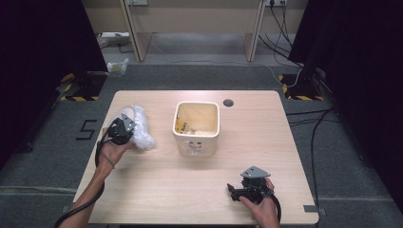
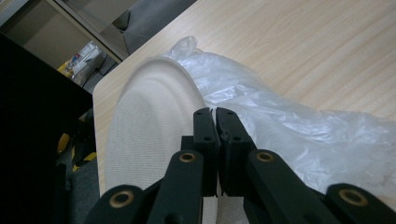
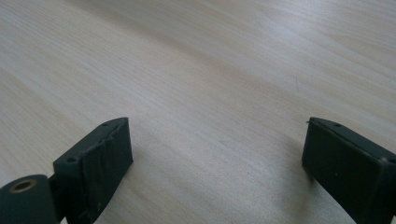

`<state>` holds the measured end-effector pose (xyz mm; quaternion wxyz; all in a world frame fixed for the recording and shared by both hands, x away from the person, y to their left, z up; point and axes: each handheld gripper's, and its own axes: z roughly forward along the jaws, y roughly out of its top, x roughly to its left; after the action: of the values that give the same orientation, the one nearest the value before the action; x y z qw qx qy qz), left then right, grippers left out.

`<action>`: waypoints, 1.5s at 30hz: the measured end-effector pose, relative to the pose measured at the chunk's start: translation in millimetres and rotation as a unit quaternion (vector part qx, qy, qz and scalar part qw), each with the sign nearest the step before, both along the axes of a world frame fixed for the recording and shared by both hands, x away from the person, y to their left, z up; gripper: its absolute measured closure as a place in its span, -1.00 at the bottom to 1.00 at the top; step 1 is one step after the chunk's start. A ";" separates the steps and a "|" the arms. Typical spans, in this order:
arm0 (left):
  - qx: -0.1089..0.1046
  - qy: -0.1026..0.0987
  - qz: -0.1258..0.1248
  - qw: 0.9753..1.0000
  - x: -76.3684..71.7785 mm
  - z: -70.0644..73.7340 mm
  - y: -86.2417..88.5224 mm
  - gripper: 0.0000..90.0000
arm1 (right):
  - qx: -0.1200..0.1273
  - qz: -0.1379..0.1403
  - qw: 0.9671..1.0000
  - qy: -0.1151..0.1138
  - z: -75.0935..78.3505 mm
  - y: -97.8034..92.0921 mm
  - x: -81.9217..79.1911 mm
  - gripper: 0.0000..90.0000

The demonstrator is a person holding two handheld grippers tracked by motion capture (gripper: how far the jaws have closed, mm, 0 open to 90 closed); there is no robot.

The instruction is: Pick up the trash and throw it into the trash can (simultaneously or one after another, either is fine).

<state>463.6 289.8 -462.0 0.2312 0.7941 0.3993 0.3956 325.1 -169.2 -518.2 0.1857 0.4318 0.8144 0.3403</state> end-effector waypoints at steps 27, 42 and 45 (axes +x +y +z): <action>0.021 -0.029 -0.017 0.999 -14.6 39.1 4.2 1.00 | 0.000 0.000 1.000 0.000 0.0 0.0 0.0 -0.81; -0.001 -0.039 -0.042 0.998 -24.8 83.0 8.5 1.00 | 0.001 -0.001 1.000 0.000 0.0 0.1 -0.1 -0.81; -0.002 -0.040 -0.048 0.998 -25.8 89.2 5.9 1.00 | 0.000 0.000 1.000 0.000 0.0 0.1 -0.1 -0.81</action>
<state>437.8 295.7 -372.8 0.2672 0.7956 0.3517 0.4145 325.1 -169.1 -518.2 0.1856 0.4323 0.8140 0.3406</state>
